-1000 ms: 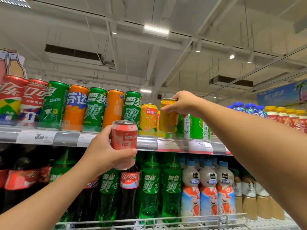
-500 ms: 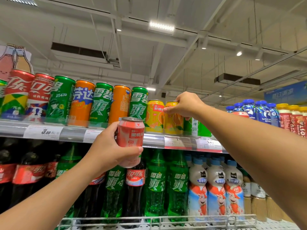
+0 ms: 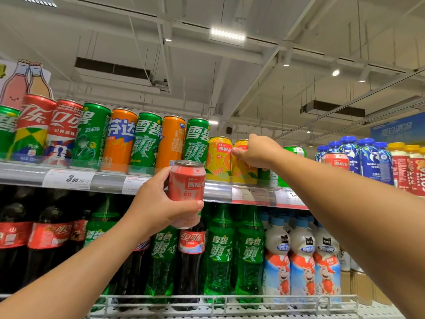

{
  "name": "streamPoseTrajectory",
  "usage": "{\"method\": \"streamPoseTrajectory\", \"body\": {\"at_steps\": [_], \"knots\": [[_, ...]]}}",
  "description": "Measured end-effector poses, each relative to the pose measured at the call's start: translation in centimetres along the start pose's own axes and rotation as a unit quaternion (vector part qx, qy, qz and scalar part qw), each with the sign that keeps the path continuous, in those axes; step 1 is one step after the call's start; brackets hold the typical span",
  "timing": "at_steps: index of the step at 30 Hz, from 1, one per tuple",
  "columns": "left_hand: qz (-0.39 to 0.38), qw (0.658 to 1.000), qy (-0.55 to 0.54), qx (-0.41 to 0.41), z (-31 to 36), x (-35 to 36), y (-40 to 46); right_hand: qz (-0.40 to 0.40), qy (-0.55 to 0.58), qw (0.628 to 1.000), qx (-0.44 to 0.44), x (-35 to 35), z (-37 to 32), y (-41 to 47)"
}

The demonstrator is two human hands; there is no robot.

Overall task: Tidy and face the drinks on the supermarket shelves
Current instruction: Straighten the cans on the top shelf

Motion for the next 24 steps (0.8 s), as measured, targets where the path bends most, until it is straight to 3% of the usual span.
{"method": "streamPoseTrajectory", "body": {"at_steps": [3,7,10,13,18,24], "knots": [[-0.004,1.0,-0.001,0.002,0.1,0.0,-0.1,0.028,0.028,0.999,-0.012,-0.7,-0.3,-1.6],[0.013,1.0,0.004,0.022,1.1,0.1,-0.7,0.121,0.124,0.972,-0.158,-3.9,-3.8,-7.9],[0.0,0.999,0.006,0.052,2.9,2.3,-1.8,-0.001,0.268,0.94,-0.211,-2.9,-4.3,-13.4],[-0.069,0.994,0.013,0.079,4.9,6.9,-2.8,-0.104,0.345,0.915,-0.181,-0.9,-2.2,-17.0],[-0.109,0.991,0.001,0.082,6.6,13.1,-3.1,-0.091,0.349,0.929,-0.088,-0.6,3.8,-18.2],[-0.133,0.988,-0.017,0.08,8.4,18.2,-3.2,-0.075,0.365,0.927,-0.036,-1.9,9.1,-18.7]]}}
Point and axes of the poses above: each hand's wrist, its own y-axis towards the middle knuckle, its own x-axis out of the palm, z = x × y, the point moved 10 cm from there along y, towards the middle knuckle, and after that the axes turned 3 degrees about x, right-handed, at the moved point
